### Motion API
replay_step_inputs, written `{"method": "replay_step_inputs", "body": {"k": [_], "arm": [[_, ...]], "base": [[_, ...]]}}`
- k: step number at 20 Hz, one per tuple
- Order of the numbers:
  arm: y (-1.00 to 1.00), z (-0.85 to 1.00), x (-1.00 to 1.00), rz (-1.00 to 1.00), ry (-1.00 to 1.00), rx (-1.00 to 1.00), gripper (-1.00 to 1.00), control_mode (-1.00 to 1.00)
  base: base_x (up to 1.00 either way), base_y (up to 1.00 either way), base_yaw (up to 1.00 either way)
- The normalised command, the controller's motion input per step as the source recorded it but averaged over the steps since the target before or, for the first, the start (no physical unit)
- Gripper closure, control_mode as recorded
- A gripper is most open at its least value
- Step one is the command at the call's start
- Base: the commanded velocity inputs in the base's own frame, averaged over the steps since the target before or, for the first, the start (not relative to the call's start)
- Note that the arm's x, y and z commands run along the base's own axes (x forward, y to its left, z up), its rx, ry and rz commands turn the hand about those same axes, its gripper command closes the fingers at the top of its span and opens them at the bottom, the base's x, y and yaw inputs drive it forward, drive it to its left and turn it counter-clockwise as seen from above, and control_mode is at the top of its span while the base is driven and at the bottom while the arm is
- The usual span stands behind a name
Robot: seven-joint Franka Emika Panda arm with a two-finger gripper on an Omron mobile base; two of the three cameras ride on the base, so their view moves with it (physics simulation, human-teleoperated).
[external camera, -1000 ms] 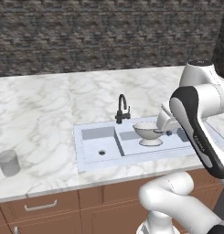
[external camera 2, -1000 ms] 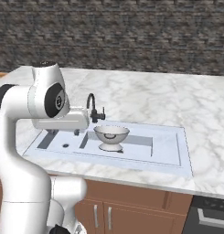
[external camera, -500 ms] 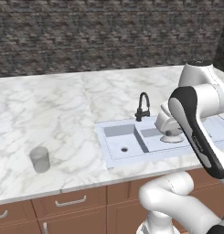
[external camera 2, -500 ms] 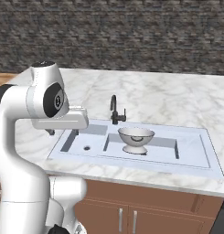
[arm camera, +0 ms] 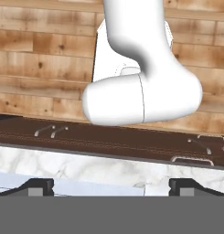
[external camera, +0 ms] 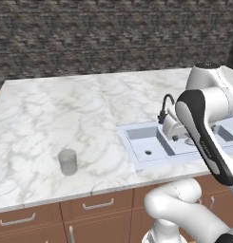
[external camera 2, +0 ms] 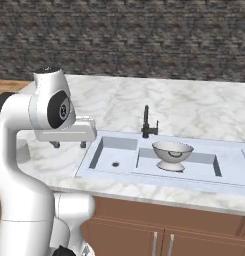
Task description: Place the glass cup in the left basin and the colander in the right basin of the sink.
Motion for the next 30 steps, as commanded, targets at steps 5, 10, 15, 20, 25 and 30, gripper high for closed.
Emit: {"method": "replay_step_inputs", "body": {"k": [5, 10, 15, 20, 25, 30], "arm": [[0.0, 0.0, 0.0, 0.0, 0.0, 0.0, -1.0, 1.0], [0.0, 0.0, 0.0, 0.0, 0.0, 0.0, -1.0, 1.0], [0.0, 0.0, 0.0, 0.0, 0.0, 0.0, -1.0, 1.0], [0.0, 0.0, 0.0, 0.0, 0.0, 0.0, -1.0, 1.0], [0.0, 0.0, 0.0, 0.0, 0.0, 0.0, -1.0, 1.0], [0.0, 0.0, 0.0, 0.0, 0.0, 0.0, -1.0, 1.0]], "base": [[0.13, 0.46, 0.0], [0.22, 0.42, 0.0], [0.43, 0.19, 0.01], [0.51, 0.1, 0.06], [0.29, 0.02, 0.04], [0.01, 0.0, 0.02]]}}
